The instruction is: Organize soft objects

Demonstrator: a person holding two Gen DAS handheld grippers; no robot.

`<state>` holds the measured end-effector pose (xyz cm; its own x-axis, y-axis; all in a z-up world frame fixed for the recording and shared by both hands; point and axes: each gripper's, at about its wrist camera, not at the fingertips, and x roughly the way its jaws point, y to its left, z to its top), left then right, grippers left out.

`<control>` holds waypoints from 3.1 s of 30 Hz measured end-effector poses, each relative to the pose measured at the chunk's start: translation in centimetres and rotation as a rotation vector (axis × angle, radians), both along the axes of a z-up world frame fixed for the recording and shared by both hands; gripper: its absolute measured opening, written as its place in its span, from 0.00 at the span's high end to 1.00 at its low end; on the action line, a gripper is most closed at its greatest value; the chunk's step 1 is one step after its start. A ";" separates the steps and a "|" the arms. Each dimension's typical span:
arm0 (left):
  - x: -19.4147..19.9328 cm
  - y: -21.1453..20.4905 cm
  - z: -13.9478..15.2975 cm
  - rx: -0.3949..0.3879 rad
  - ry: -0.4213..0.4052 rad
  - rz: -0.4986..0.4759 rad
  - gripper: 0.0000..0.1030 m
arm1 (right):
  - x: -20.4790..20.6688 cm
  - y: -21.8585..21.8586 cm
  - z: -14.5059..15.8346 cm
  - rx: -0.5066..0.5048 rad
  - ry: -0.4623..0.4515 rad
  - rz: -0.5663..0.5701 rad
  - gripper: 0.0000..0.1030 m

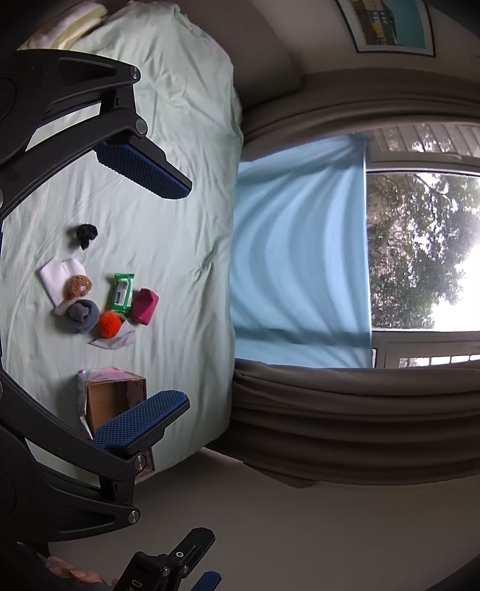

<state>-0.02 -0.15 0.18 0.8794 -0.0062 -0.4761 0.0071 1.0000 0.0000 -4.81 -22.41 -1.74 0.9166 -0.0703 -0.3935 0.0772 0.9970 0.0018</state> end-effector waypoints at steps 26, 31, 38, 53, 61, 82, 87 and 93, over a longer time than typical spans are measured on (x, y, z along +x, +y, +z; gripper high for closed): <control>0.2 -0.1 -0.2 0.002 0.003 -0.007 0.00 | -0.3 -0.1 0.1 0.008 -0.007 0.000 0.00; 0.4 -0.2 -0.1 0.004 0.006 -0.009 0.00 | -0.3 -0.2 0.1 0.011 -0.018 -0.004 0.00; 0.5 -0.3 -0.1 0.006 0.008 -0.010 0.00 | -0.2 -0.2 0.1 0.013 -0.010 -0.004 0.00; 0.6 -0.6 -0.2 0.006 0.010 -0.009 0.00 | -0.2 -0.4 -0.1 0.023 -0.008 -0.003 0.00; 0.8 -0.6 -0.4 0.003 0.025 0.003 0.00 | -0.3 -0.2 -0.2 0.023 -0.001 0.007 0.00; 0.6 3.6 -1.5 -0.033 0.081 0.162 0.00 | 1.6 -0.4 -1.4 0.009 0.036 0.105 0.00; 0.3 6.8 -4.6 -0.038 0.130 0.195 0.00 | 2.3 1.2 -4.1 0.012 0.078 0.156 0.00; 1.4 11.5 -9.4 -0.061 0.199 0.142 0.00 | 2.3 4.9 -8.0 0.027 0.137 0.153 0.00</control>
<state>1.37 11.31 -9.21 0.7627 0.0768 -0.6422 -0.1400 0.9890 -0.0479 -2.49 -17.48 -9.71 0.8535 0.0783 -0.5152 -0.0742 0.9968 0.0286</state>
